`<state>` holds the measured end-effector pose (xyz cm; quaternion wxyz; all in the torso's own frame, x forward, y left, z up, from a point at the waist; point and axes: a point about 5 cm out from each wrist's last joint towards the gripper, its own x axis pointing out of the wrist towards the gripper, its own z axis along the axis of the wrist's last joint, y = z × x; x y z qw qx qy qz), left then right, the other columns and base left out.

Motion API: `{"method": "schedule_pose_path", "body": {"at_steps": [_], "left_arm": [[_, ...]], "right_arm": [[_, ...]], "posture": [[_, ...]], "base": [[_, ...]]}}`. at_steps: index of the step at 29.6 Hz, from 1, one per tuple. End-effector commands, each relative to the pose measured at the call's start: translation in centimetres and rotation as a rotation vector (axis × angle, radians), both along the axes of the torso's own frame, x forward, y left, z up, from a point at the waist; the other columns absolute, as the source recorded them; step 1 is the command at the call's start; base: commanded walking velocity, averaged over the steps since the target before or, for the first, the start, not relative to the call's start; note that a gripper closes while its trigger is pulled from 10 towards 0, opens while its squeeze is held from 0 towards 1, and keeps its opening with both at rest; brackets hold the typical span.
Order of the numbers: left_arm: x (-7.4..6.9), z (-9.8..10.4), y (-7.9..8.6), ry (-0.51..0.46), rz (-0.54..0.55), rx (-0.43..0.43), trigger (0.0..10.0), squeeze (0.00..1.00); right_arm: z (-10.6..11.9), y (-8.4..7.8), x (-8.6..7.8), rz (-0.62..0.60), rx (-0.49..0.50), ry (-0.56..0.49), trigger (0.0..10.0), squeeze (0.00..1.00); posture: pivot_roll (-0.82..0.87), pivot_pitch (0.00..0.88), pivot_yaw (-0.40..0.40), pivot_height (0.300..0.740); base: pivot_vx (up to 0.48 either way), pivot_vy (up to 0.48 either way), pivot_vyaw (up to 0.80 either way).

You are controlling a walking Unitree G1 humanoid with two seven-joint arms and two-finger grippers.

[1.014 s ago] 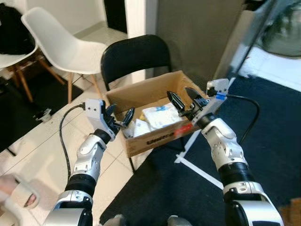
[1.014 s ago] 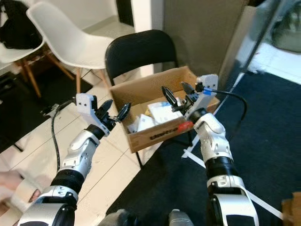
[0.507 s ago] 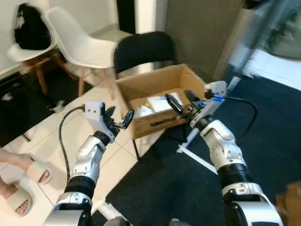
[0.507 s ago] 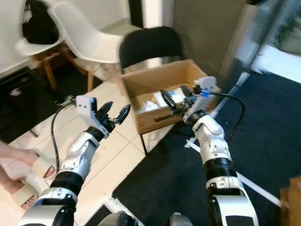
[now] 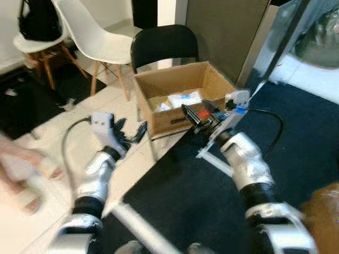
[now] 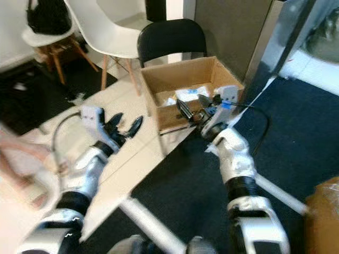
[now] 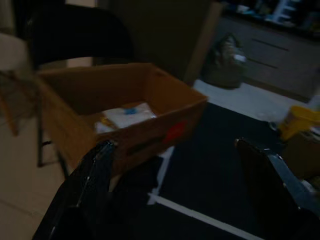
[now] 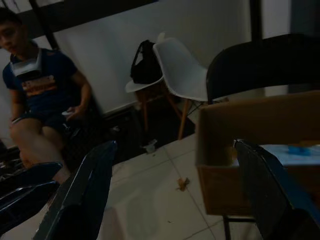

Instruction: Picking trash to rubbish bin

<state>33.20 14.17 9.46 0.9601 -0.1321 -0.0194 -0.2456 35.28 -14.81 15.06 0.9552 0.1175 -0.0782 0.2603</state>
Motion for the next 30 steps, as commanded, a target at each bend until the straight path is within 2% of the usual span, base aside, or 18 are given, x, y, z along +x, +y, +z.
{"method": "schedule_pose_path", "body": {"at_steps": [1,17,22,30], "left_arm": [[-0.12,-0.37,-0.19,0.018,-0.013,0.012,10.0,0.0],[-0.11,-0.38,-0.22,0.019,-0.015,0.008,10.0,0.0],[-0.1,-0.4,-0.21,0.022,-0.014,-0.011,10.0,0.0],[-0.1,-0.39,-0.22,0.02,-0.017,-0.012,10.0,0.0]], "right_arm": [[-0.31,-0.07,-0.02,-0.007,0.005,0.016,10.0,0.0],[-0.36,-0.03,0.01,-0.004,-0.005,0.022,10.0,0.0],[-0.43,0.09,0.01,0.004,-0.021,0.026,10.0,0.0],[-0.47,0.2,-0.02,0.015,-0.021,0.024,10.0,0.0]], "posture": [[-0.01,0.037,0.006,0.74],[-0.01,0.036,0.005,0.74],[-0.01,0.036,0.005,0.74],[-0.01,0.028,0.005,0.74]], "base": [[-0.334,0.0,0.0],[-0.333,0.0,0.0],[0.0,0.0,0.0],[0.0,0.0,0.74]]}}
